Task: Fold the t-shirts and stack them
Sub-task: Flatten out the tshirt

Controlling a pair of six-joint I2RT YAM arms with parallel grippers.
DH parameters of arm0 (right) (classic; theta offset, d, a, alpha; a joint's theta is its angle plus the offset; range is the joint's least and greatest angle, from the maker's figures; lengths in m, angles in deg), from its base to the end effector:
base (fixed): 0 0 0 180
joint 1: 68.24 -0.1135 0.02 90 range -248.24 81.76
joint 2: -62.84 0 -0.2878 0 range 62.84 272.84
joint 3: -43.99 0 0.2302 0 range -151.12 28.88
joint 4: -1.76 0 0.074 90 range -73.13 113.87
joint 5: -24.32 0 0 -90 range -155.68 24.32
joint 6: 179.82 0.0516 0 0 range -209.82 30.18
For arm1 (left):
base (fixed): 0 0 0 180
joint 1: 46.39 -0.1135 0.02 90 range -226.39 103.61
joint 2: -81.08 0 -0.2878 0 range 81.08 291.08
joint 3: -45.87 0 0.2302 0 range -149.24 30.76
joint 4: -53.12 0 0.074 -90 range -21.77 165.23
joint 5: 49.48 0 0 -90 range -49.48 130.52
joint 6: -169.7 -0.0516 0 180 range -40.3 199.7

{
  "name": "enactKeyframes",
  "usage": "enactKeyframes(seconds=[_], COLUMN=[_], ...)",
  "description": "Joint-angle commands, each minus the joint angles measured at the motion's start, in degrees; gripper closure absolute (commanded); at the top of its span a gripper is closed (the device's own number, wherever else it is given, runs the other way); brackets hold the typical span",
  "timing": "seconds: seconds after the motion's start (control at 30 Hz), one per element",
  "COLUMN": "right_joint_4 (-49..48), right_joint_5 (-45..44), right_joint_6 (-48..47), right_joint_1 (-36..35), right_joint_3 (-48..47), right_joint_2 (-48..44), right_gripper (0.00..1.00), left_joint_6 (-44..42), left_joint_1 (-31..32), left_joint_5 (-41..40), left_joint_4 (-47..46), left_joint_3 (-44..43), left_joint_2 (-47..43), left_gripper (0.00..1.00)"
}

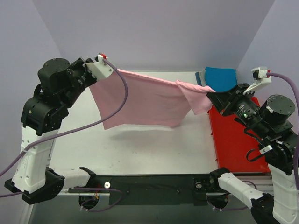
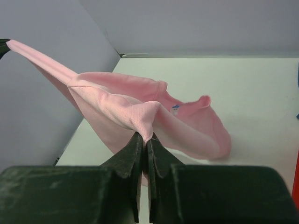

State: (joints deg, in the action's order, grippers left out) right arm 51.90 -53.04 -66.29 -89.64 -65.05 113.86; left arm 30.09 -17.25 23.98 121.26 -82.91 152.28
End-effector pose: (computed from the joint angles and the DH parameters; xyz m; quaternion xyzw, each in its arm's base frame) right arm 0.0741 0.0412 0.5495 -0.0709 0.6543 0.3532 0.6649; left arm 0.1574 -0.0709 0.5576 0.4118 0.6467 0.2212 0.6027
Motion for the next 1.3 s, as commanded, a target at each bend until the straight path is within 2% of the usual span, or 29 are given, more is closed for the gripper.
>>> enactKeyframes(seconds=[0.0, 0.1, 0.23, 0.3, 0.37, 0.47, 0.57, 0.6, 0.63, 0.67, 0.7, 0.73, 0.77, 0.8, 0.87, 0.97, 1.03, 1.13, 1.27], right_joint_4=[-1.97, -3.91, -5.58, -7.07, -8.21, -9.45, -10.41, -11.2, -11.38, -11.04, -9.99, -7.02, -3.42, -2.34, -2.33, -3.21, -3.03, -2.33, -1.19], right_joint_5=[0.79, 0.89, 0.1, 1.24, 1.86, 0.46, -0.08, -0.34, -0.51, -0.52, -0.25, -0.6, -1.82, -2.36, -4.03, -7.61, -9.82, -12.11, -12.03], right_joint_6=[0.03, -0.32, -2.96, -4.1, -4.54, -5.59, -5.42, -4.99, -4.81, -4.37, -4.28, -3.5, -3.32, -3.58, -5.15, -7.44, -7.97, -5.18, 1.33], right_joint_1=[-0.21, -0.13, -0.21, -0.21, 0.05, 0.32, 0.05, 0.05, -0.12, -0.12, -0.21, -0.13, -0.3, -0.21, -0.39, -1.09, -1.62, -2.41, -4.25], right_joint_3=[-3.71, -5.03, -6.61, -6.53, -7.32, -10.73, -14.95, -16.79, -18.29, -21.09, -22.77, -26.09, -27.26, -26.92, -19.48, -2.99, 6.59, 18.76, 33.26], right_joint_2=[-1.8, -1.46, 6.0, 12.06, 19.44, 33.03, 47.0, 49.5, 54.83, 57.75, 62.39, 64.01, 66.02, 66.05, 62.37, 52.98, 47.01, 40.31, 31.09], right_gripper=[1.0, 1.0, 1.0, 1.0, 1.0, 1.0, 0.99, 0.91, 0.67, 0.58, 0.4, 0.32, 0.26, 0.25, 0.24, 0.24, 0.24, 0.25, 0.27], left_joint_6=[2.49, 3.55, 0.58, -3.1, -5.58, -7.25, -10.07, -10.42, -10.95, -10.87, -10.86, -11.04, -10.26, -9.38, -6.04, -5.23, -7.43, -15.22, -24.2], left_joint_1=[-0.85, -1.02, -1.11, -2.85, -7.42, -12.87, -13.85, -14.11, -14.2, -14.47, -14.56, -14.73, -14.91, -15.34, -16.66, -18.07, -18.33, -19.21, -21.58], left_joint_5=[-4.48, -3.68, -3.15, -4.9, -4.13, -1.75, 0.18, 0.88, 1.85, 1.51, -0.23, -1.38, -3.66, -4.2, -1.06, 7.01, 11.86, 19.49, 22.06], left_joint_4=[4.0, 5.41, 1.21, -4.91, -11.42, -17.78, -24.18, -25.08, -25.26, -27.18, -27.8, -28.33, -28.51, -27.04, -21.87, -15.61, -12.61, -5.7, 3.37], left_joint_3=[-6.83, -6.83, -1.32, 3.94, 8.09, 10.39, 11.97, 11.54, 11.02, 10.4, 9.87, 8.48, 7.33, 5.32, 2.85, 5.02, 11.6, 26.69, 44.53], left_joint_2=[-1.68, -1.33, 0.86, 3.14, 6.73, 14.21, 23.42, 27.46, 29.5, 33.79, 35.74, 39.51, 40.85, 42.78, 42.19, 37.1, 30.95, 19.9, 9.25], left_gripper=[1.0, 1.0, 1.0, 1.0, 1.0, 1.0, 1.0, 1.0, 1.0, 0.9, 0.69, 0.09, 0.08, 0.08, 0.08, 0.08, 0.08, 0.09, 0.14])
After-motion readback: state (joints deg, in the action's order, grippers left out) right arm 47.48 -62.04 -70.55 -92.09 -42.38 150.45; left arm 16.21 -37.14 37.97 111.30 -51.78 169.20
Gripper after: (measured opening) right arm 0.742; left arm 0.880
